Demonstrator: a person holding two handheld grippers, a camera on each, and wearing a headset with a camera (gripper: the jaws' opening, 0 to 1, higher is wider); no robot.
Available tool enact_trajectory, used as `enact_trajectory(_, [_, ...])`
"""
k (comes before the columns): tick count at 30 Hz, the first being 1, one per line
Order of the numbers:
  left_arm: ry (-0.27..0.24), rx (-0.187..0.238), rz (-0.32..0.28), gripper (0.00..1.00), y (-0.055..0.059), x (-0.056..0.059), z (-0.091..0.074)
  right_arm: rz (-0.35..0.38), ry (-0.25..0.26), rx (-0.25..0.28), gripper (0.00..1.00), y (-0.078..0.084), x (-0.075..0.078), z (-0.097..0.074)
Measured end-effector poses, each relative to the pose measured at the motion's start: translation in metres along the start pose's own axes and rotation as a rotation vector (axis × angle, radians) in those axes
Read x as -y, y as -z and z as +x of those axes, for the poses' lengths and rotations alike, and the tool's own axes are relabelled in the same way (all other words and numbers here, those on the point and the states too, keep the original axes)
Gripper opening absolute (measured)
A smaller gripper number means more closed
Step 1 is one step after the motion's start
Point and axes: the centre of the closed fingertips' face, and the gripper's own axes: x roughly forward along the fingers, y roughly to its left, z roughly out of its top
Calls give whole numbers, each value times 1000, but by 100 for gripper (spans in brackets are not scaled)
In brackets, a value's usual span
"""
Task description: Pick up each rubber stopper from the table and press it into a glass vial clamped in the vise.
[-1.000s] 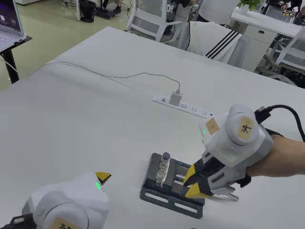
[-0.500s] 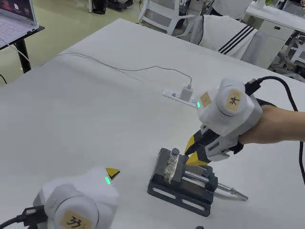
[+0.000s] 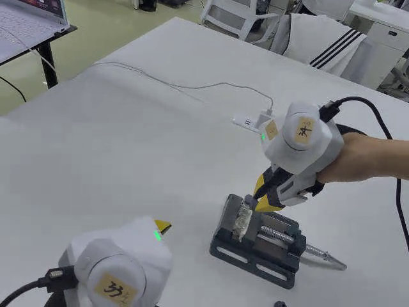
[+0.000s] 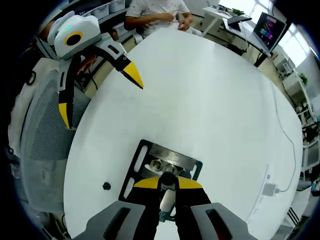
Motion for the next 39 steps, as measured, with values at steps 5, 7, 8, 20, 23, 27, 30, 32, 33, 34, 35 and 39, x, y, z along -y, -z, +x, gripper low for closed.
enact_trajectory(5, [0, -5, -8, 94, 3, 0, -1, 0, -9, -6, 6, -1, 0, 7])
enact_trajectory(7, [-2, -8, -9, 94, 5, 0, -1, 4, -5, -9, 6, -1, 2, 9])
enact_trajectory(8, [-2, -8, -10, 94, 5, -1, -1, 3, -4, -9, 6, -1, 3, 9])
enact_trajectory(20, [-5, -17, -16, 93, 7, -5, -1, 18, -18, -19, 6, 0, 4, 17])
enact_trajectory(23, [-3, -22, -16, 92, 8, -5, -1, 25, -23, -18, 6, 0, 4, 18])
enact_trajectory(27, [0, -26, -16, 92, 9, -5, -1, 18, -25, -29, 6, 0, 4, 18])
enact_trajectory(30, [1, -28, -13, 92, 9, -5, 0, 34, -31, -37, 5, 0, 4, 18])
enact_trajectory(32, [2, -28, -14, 92, 8, -6, 1, 36, -35, -45, 5, 0, 4, 19])
enact_trajectory(33, [2, -28, -13, 92, 8, -6, 1, 38, -36, -49, 5, 0, 4, 19])
enact_trajectory(34, [3, -28, -12, 92, 8, -6, 1, 53, -39, -59, 5, -1, 4, 19])
enact_trajectory(35, [4, -28, -12, 92, 8, -6, 2, 52, -41, -62, 5, -1, 4, 19])
enact_trajectory(39, [7, -30, -11, 92, 8, -5, 3, 72, -40, -85, 4, -1, 4, 19])
